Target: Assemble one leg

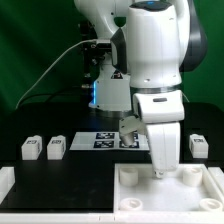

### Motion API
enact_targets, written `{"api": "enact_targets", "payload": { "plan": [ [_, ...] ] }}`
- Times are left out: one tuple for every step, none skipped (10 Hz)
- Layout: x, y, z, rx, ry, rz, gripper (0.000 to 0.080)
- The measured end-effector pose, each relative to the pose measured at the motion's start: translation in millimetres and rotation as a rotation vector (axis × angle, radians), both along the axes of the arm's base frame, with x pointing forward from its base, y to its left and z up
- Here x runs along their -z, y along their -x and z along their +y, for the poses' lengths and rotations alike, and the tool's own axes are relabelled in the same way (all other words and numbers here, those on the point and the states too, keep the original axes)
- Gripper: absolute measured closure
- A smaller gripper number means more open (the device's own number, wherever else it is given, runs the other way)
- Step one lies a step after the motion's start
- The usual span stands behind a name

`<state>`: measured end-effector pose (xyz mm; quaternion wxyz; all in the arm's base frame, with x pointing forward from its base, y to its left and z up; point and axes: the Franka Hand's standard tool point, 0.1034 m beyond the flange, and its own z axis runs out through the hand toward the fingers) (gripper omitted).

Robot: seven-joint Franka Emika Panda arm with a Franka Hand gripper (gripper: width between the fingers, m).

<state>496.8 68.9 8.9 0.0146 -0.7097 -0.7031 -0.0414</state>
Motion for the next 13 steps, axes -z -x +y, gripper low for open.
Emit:
{"api": "enact_targets", "payload": {
  "plan": [
    [0.1, 0.0, 0.1, 0.009, 0.0, 0.001, 0.0741],
    [0.2, 0.0, 0.1, 0.013, -0.001, 0.001, 0.0741],
    [0.1, 0.0, -0.1, 0.017, -0.001, 0.001, 0.0741],
    [0.1, 0.1, -0.3, 0.017, -0.001, 0.002, 0.0741],
    [0.4, 0.2, -0.7, 0.018, 0.0, 0.002, 0.0647],
    [0.4, 0.2, -1.0, 0.019, 0.0, 0.002, 0.0647],
    [0.4, 0.2, -1.2, 0.019, 0.0, 0.002, 0.0471],
    [0.5, 0.2, -1.4, 0.02, 0.0, 0.002, 0.0471],
    [0.5, 0.2, -1.6, 0.02, 0.0, 0.002, 0.0259],
    [0.5, 0.2, -1.7, 0.02, 0.0, 0.002, 0.0183],
    [0.5, 0.2, -1.9, 0.021, 0.0, 0.003, 0.016],
    [0.6, 0.3, -2.1, 0.021, 0.0, 0.003, 0.016],
    [0.6, 0.2, -2.4, 0.022, 0.0, 0.003, 0.0151]
  ]
}}
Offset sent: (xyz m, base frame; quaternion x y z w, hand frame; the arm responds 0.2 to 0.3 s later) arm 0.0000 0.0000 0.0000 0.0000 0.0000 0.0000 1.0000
